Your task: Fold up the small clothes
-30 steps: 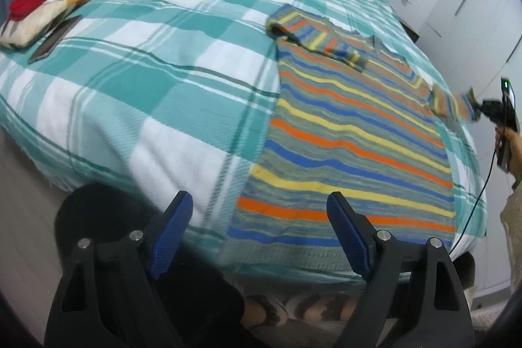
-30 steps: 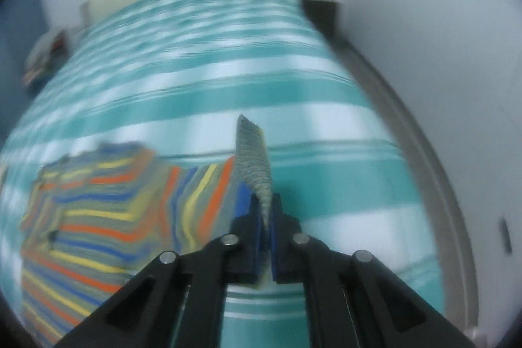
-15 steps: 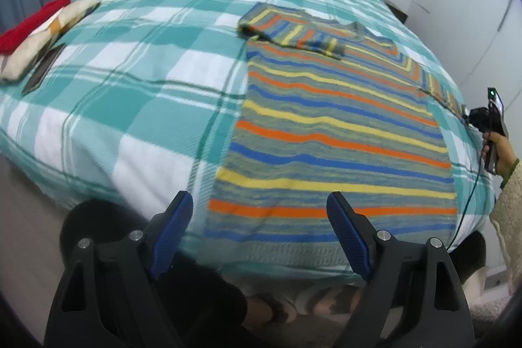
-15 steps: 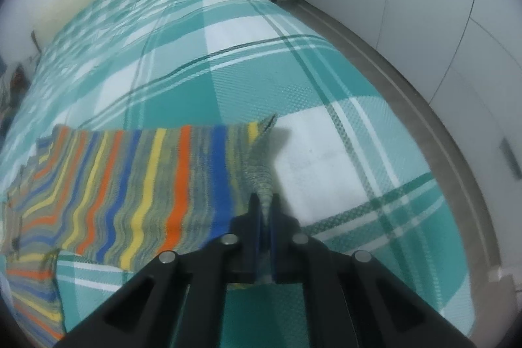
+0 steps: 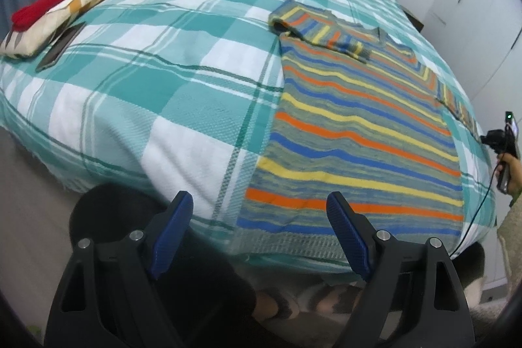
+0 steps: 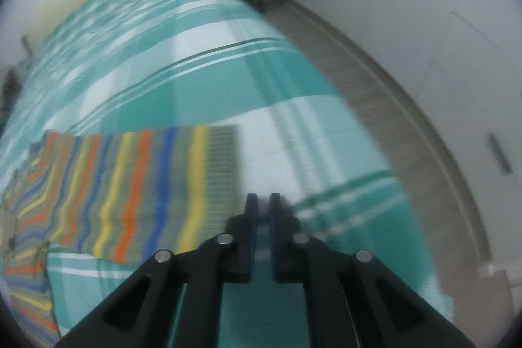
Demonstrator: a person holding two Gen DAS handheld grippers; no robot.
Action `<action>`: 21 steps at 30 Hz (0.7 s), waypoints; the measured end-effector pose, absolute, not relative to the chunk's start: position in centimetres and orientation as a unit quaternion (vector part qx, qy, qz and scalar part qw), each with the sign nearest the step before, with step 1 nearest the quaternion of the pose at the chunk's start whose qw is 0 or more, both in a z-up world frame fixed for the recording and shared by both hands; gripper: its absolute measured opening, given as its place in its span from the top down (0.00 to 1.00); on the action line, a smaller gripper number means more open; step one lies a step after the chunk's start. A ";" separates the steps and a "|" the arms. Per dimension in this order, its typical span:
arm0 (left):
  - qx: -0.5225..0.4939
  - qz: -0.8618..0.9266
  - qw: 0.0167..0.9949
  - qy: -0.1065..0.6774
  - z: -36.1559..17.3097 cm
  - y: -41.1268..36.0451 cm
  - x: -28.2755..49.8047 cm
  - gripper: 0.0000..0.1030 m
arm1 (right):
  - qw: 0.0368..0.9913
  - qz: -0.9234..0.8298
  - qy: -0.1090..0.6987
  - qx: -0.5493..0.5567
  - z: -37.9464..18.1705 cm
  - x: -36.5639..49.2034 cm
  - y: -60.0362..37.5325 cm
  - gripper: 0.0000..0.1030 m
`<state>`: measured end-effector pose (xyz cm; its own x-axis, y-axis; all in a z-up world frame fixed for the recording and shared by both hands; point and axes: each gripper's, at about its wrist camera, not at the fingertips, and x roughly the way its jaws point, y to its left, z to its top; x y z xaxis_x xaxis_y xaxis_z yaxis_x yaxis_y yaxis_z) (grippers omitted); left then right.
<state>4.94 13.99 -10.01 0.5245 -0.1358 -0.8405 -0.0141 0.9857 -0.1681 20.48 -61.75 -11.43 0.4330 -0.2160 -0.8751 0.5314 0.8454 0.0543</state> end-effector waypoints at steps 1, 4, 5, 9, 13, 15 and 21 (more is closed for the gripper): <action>-0.072 -0.035 0.870 0.487 -9.9 13.9 5.1 0.17 | 0.834 -0.229 0.475 0.161 -10.7 20.0 -61.7 0.95; -0.046 -0.042 0.872 0.485 -9.2 13.3 5.8 0.17 | 0.860 -0.190 0.447 0.155 -8.5 19.2 -60.1 0.95; -0.038 -0.047 0.873 0.485 -8.9 12.9 6.2 0.17 | 0.871 -0.156 0.438 0.159 -8.0 19.3 -59.1 0.95; 0.008 -0.093 0.877 0.471 -5.1 10.6 8.4 0.17 | 0.871 -0.069 0.457 0.168 -9.7 20.1 -56.2 0.86; 0.051 -0.139 0.886 0.440 0.0 8.6 10.4 0.16 | 0.860 -0.094 0.466 0.186 -12.6 19.1 -57.2 0.86; 0.066 -0.166 0.888 0.424 2.5 7.4 12.1 0.09 | 0.862 -0.125 0.454 0.186 -12.0 17.7 -57.6 0.86; 0.129 -0.241 0.856 0.438 1.8 -0.9 21.7 0.06 | 0.883 -0.124 0.425 0.156 -9.6 12.7 -54.1 0.72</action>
<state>21.74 -0.93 1.85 0.5001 -0.3007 -0.8121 0.5259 0.8505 0.0090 12.69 -54.13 -9.58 0.6076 -0.0873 -0.7894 0.3519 0.9207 0.1691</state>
